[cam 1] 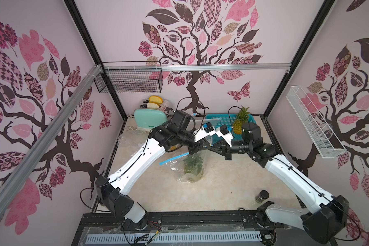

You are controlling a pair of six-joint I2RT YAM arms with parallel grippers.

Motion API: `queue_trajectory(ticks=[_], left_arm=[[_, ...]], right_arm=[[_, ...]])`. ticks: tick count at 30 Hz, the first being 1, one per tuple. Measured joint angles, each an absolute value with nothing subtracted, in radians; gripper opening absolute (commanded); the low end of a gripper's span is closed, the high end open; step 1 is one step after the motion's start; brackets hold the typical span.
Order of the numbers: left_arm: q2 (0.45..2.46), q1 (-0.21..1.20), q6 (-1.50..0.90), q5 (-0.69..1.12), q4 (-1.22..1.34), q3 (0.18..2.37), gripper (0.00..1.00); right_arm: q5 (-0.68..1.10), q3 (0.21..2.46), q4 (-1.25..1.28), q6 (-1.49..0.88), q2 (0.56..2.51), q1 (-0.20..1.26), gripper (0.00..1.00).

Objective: Open the zip-top bag and take out the pineapple
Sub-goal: Unzip the zipper on the zipper food storage bag.

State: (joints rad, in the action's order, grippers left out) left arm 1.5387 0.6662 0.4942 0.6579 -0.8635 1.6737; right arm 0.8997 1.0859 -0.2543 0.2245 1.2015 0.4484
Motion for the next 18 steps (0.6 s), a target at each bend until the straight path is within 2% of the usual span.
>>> queue_trajectory(ticks=[4,8,18], left_arm=[[1.54,0.666,0.493,0.661,-0.861,1.674,0.14],[1.541,0.666,0.489,0.661,-0.861,1.675,0.0],[1.542,0.666,0.498,0.657,-0.862,1.676,0.0]], right_arm=[[0.892,1.086,-0.255,0.225,1.198,0.449,0.0],[0.886,1.086,-0.256,0.225,1.197,0.449,0.0],[0.852,1.068,-0.23,0.214,1.183,0.45,0.0]])
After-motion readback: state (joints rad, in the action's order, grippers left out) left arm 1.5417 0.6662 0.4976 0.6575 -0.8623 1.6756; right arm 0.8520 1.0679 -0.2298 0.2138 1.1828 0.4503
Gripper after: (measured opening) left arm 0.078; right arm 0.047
